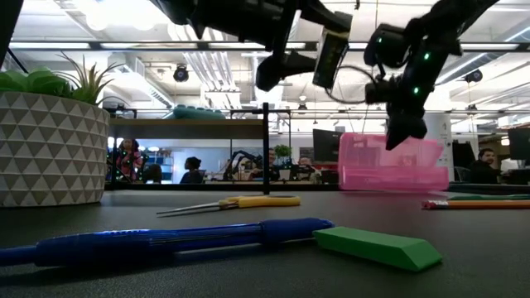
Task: Pack school essentials
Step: Put the yellow crayon box into the pink supply box
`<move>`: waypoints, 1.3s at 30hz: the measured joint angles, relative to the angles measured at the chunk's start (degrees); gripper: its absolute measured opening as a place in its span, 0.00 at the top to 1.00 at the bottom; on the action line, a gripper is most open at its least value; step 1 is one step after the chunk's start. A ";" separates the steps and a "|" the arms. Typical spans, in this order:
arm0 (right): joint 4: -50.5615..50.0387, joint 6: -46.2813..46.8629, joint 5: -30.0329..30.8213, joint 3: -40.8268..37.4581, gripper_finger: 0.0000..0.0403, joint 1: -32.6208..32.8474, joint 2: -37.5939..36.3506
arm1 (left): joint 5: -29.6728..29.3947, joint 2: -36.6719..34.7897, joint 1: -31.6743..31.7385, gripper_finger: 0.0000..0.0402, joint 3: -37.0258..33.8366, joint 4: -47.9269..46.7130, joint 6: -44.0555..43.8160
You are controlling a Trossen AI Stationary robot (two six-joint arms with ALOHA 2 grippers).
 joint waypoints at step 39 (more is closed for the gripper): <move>-11.13 20.12 -19.24 11.28 0.68 0.02 -0.99 | -24.63 20.74 3.78 0.32 7.72 17.77 7.30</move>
